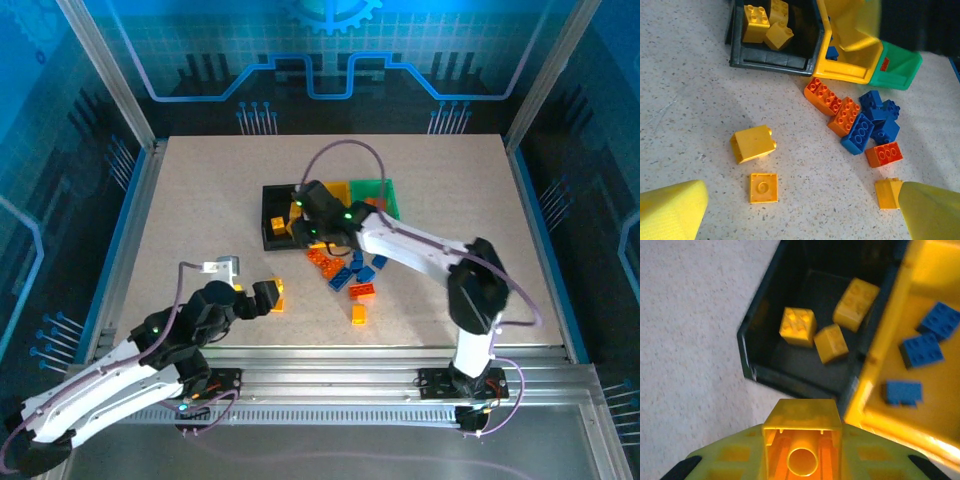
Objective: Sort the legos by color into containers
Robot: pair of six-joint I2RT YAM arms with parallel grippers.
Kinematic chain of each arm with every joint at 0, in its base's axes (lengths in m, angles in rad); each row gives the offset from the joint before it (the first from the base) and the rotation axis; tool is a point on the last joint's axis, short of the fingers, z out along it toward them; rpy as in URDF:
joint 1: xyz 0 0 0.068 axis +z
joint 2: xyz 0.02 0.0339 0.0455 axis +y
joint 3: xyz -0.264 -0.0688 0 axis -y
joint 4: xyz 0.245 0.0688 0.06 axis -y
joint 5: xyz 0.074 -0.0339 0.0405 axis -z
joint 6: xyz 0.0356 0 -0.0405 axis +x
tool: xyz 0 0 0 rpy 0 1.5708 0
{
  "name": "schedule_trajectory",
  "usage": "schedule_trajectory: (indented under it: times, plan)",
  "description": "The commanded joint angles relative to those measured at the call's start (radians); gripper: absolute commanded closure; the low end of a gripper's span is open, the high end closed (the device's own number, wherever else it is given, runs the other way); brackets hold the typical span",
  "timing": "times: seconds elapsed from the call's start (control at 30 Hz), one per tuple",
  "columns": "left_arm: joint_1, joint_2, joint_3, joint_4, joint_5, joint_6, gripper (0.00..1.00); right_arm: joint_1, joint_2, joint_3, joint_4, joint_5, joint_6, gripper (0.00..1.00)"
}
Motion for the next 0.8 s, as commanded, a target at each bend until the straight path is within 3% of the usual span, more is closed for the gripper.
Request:
schedule_trajectory:
  times: [0.0,0.27,0.47,0.63,0.77]
  plan:
    - [0.004,-0.037,-0.027,-0.046,-0.028,-0.021,0.01,-0.013,0.129,0.176,-0.039,0.028,-0.005,0.69]
    - [0.005,-0.066,-0.045,-0.054,-0.017,-0.032,0.01,-0.048,0.358,0.449,-0.145,0.042,0.04,0.61]
    - [0.006,-0.066,-0.043,-0.041,-0.015,-0.029,0.01,-0.06,0.352,0.491,-0.116,0.0,0.024,0.34]
    - [0.006,-0.066,-0.038,-0.044,-0.012,-0.031,0.01,-0.04,0.225,0.378,-0.088,0.022,0.017,0.27]
    - [0.006,-0.069,-0.034,-0.044,-0.01,-0.029,0.01,-0.01,0.029,0.12,-0.046,0.043,0.061,0.19]
